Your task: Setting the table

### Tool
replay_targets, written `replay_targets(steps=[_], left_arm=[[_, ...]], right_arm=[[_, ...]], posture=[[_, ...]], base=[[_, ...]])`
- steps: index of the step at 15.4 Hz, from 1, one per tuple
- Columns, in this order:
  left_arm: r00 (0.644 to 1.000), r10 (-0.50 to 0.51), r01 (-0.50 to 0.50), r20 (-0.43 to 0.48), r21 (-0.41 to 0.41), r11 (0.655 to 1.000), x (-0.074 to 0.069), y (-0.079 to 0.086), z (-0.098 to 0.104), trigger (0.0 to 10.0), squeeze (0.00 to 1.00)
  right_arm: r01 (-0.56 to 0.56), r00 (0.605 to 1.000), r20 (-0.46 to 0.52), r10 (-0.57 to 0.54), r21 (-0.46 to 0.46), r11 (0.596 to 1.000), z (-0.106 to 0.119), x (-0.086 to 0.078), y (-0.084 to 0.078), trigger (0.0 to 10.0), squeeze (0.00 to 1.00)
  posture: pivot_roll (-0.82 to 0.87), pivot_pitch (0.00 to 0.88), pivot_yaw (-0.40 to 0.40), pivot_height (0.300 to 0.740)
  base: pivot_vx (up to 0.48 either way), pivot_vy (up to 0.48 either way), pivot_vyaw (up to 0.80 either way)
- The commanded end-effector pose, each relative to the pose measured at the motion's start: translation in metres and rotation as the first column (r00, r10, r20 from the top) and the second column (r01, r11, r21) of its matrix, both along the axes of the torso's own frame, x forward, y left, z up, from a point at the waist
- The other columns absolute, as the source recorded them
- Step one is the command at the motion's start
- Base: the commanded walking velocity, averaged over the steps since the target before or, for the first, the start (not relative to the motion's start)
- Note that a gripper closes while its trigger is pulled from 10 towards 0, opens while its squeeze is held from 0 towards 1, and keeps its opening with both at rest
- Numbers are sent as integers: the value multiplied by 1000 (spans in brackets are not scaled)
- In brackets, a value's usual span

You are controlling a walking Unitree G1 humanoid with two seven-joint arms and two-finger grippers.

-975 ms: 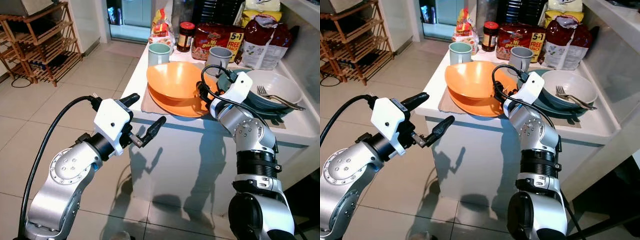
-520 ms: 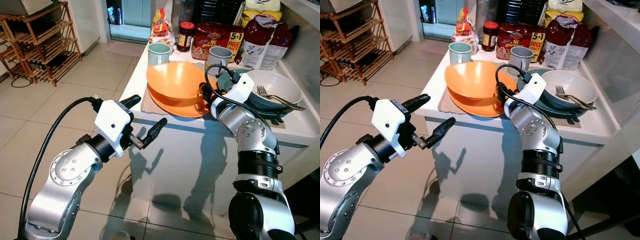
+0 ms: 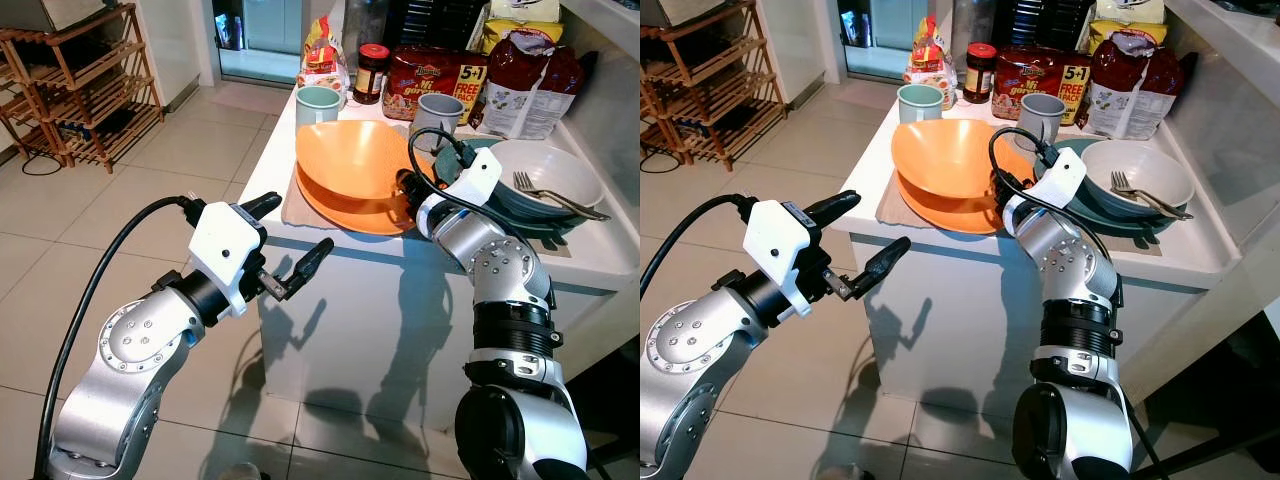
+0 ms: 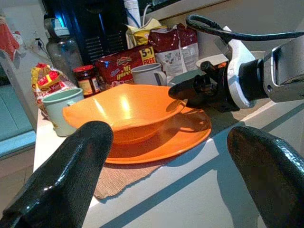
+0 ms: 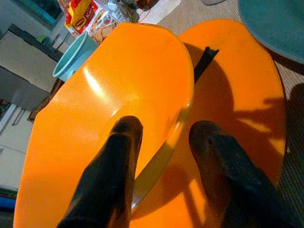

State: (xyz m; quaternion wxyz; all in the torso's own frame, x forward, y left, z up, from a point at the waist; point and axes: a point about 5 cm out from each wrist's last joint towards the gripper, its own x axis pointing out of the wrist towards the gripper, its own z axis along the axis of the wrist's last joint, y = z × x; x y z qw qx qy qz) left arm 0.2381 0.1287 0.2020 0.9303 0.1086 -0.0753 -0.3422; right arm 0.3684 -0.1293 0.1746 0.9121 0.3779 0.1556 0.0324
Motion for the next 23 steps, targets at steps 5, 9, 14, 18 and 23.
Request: replay_targets(steps=[5,9,14,18,23], left_arm=[[1000,-20,20,6,14,1000,-2,-3,2,10000,0],[1000,16,-17,18,11,1000,0,-1,2,10000,0],[996,83,-82,17,-41,996,8,2,6,10000,0],[996,90,-90,7,-48,995,9,2,6,10000,0],[993,116,-115,17,-37,993,10,3,4,10000,0]], right_arm=[[18,1000,-23,-18,29,999,-2,-2,-2,0,0],[37,999,7,-38,118,992,2,-4,-4,0,0],[48,994,87,-70,229,972,22,-4,-11,0,0],[43,987,134,-84,285,958,33,-9,-17,0,0],[-27,961,274,-47,261,965,62,-19,-20,0,0]], posture=[[126,0,-54,740],[121,0,-52,740],[97,0,-41,740],[96,0,-39,740],[84,0,-31,740]], base=[[0,0,0],[0,0,0],[0,0,0],[-174,0,0],[-396,0,0]])
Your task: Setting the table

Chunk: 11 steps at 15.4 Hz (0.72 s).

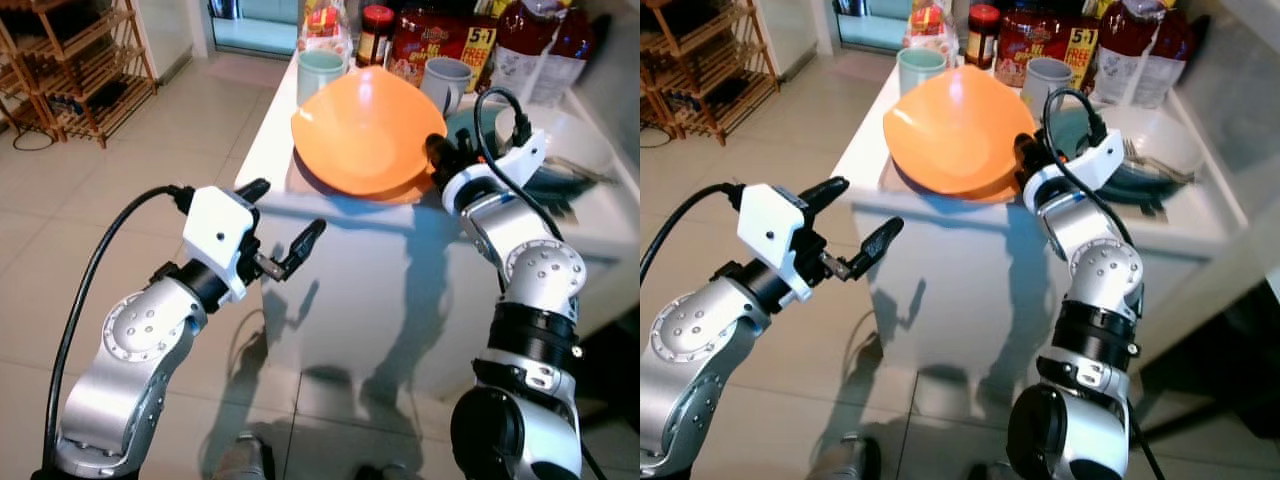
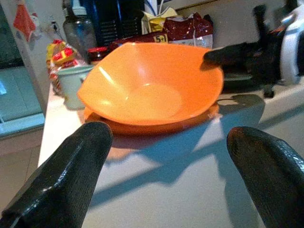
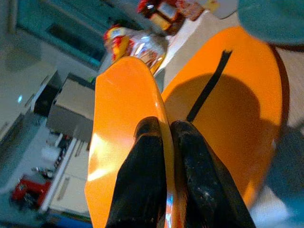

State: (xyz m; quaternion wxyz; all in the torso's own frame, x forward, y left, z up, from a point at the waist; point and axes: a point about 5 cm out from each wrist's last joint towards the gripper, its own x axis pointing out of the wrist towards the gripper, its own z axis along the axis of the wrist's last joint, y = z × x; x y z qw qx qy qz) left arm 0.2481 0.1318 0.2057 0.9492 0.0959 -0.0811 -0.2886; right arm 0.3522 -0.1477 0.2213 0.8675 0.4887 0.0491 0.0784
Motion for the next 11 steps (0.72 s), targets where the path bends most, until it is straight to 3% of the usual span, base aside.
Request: replay_targets(steps=[1,2,5,7,11], left_arm=[[999,31,-32,11,30,999,2,1,0,10000,0],[998,56,-56,16,42,998,4,3,-1,10000,0],[987,161,-161,15,91,983,10,15,-8,10000,0],[963,268,-269,29,138,953,19,25,-13,10000,0],[961,277,-277,19,136,951,21,23,-15,10000,0]], right_arm=[[-3,996,86,7,-45,999,18,-5,-2,6627,0],[11,994,110,1,-107,994,20,-8,-4,10000,0],[24,985,169,23,-275,961,22,-21,-6,10000,0],[71,978,207,31,-470,880,14,-32,-8,10000,0],[111,985,166,-51,-377,920,4,-37,-14,10000,0]], posture=[[84,0,-31,740],[85,0,-32,740],[76,5,-32,740],[74,1,-30,740],[76,0,-28,740]], base=[[0,0,0],[0,0,0],[0,0,0],[0,-480,0],[0,-480,0]])
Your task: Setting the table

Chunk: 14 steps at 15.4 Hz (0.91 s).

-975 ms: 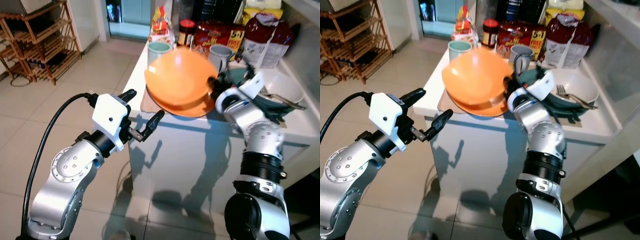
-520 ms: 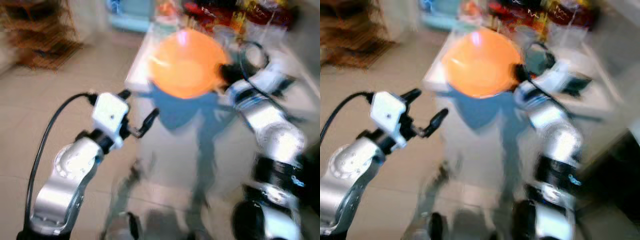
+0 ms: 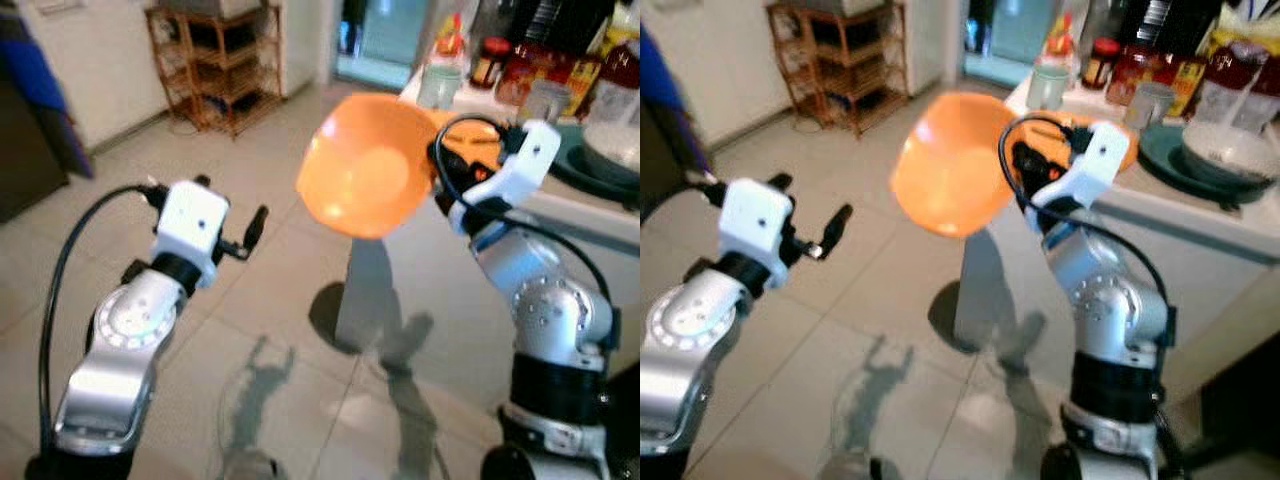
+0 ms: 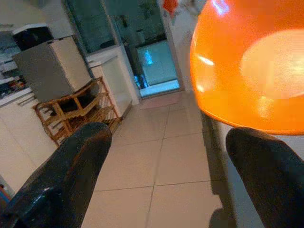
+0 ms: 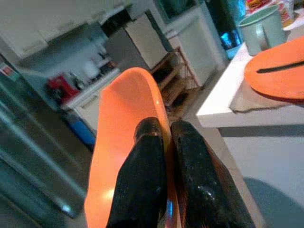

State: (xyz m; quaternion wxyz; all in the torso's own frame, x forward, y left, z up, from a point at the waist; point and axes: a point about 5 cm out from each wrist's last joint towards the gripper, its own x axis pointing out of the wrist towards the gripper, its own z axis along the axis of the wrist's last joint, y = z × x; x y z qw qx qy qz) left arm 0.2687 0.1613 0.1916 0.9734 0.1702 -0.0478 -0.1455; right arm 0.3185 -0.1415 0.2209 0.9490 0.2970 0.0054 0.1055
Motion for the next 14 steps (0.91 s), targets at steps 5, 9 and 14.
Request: replay_targets(steps=[5,9,14], left_arm=[[1000,5,-5,13,21,1000,3,-5,-1,10000,0],[999,45,-45,18,29,999,7,-3,-1,10000,0],[999,42,-43,33,40,998,9,-5,1,10000,0]], right_arm=[[164,986,-2,-165,129,978,-6,-6,-32,0,0],[169,986,2,-170,65,983,-9,-7,-33,10000,0],[182,983,-7,-183,138,974,-11,-8,-34,10000,0]], posture=[[79,0,-29,740],[77,0,-22,740],[79,0,-19,740]], base=[[0,-480,0],[0,-480,0],[0,-480,640]])
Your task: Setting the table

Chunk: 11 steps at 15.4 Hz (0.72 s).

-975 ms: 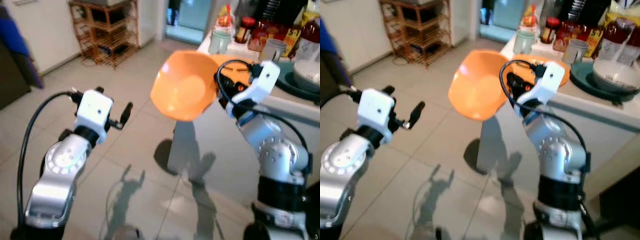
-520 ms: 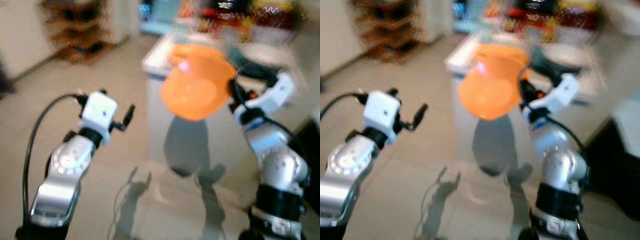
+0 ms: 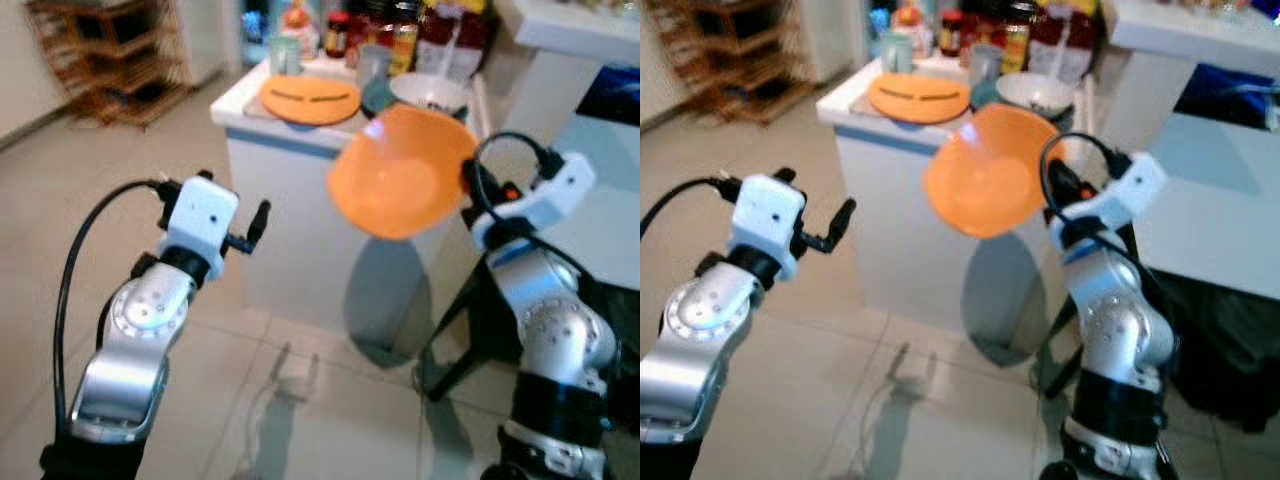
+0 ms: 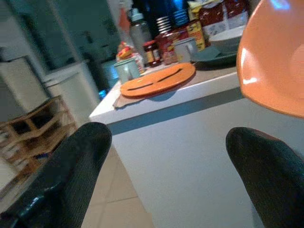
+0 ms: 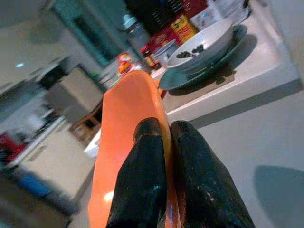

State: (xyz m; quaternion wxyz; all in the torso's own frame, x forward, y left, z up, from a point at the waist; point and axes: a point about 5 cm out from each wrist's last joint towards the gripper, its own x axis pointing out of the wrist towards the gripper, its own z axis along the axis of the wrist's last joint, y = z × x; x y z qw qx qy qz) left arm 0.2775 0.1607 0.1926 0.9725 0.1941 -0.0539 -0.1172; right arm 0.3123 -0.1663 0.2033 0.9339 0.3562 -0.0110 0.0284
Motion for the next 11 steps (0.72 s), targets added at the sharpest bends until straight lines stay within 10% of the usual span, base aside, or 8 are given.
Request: replay_targets(steps=[1,5,11], left_arm=[[1000,-12,12,5,1,1000,0,-5,0,10000,0],[1000,-10,10,10,8,1000,1,-5,0,10000,0],[1000,-2,2,15,11,1000,0,-5,0,10000,0]], right_arm=[[33,999,32,-34,30,999,7,-1,-11,10000,0],[68,997,35,-72,88,994,9,3,-22,10000,0],[81,995,45,-88,136,987,13,5,-31,10000,0]], posture=[[79,0,-19,740],[77,0,-20,740],[74,0,-23,740]], base=[[0,-480,800],[0,-480,800],[0,-480,0]])
